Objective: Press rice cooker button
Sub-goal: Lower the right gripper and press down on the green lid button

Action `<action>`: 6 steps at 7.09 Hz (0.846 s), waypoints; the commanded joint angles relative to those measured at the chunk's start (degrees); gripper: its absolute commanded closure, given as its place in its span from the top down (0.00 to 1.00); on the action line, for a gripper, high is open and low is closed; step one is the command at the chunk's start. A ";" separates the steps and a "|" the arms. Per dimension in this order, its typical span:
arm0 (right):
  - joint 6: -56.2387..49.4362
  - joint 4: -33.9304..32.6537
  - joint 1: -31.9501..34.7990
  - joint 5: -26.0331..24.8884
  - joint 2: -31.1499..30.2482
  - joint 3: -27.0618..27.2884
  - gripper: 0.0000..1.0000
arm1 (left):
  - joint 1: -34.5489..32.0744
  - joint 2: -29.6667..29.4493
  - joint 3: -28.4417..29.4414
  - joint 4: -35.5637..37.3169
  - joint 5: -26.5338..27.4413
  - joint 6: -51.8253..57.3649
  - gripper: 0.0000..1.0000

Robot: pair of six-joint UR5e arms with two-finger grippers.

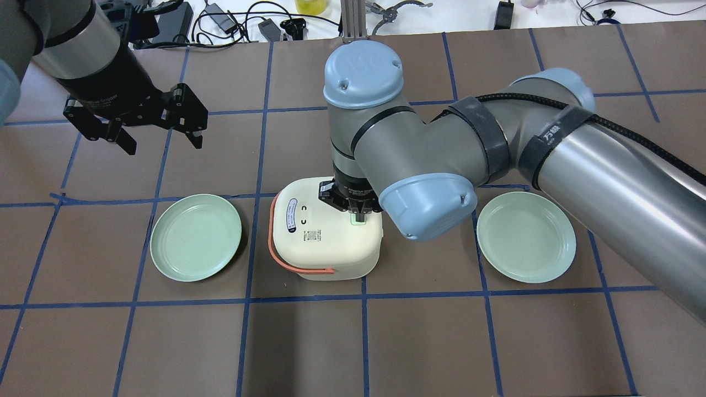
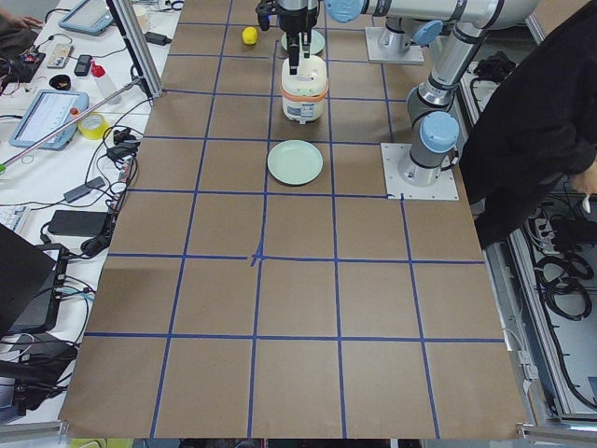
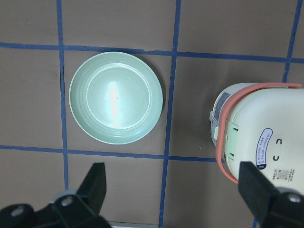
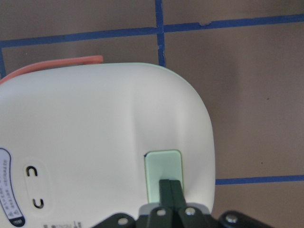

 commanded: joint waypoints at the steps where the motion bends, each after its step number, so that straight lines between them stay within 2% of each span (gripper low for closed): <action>1: -0.12 -0.03 -0.01 0.26 0.45 -0.23 0.00 | 0.00 0.00 0.00 0.00 0.00 -0.04 1.00; 6: -0.73 -0.56 -0.27 -0.35 0.20 -0.67 0.00 | 0.00 0.00 0.00 0.00 0.00 0.05 1.00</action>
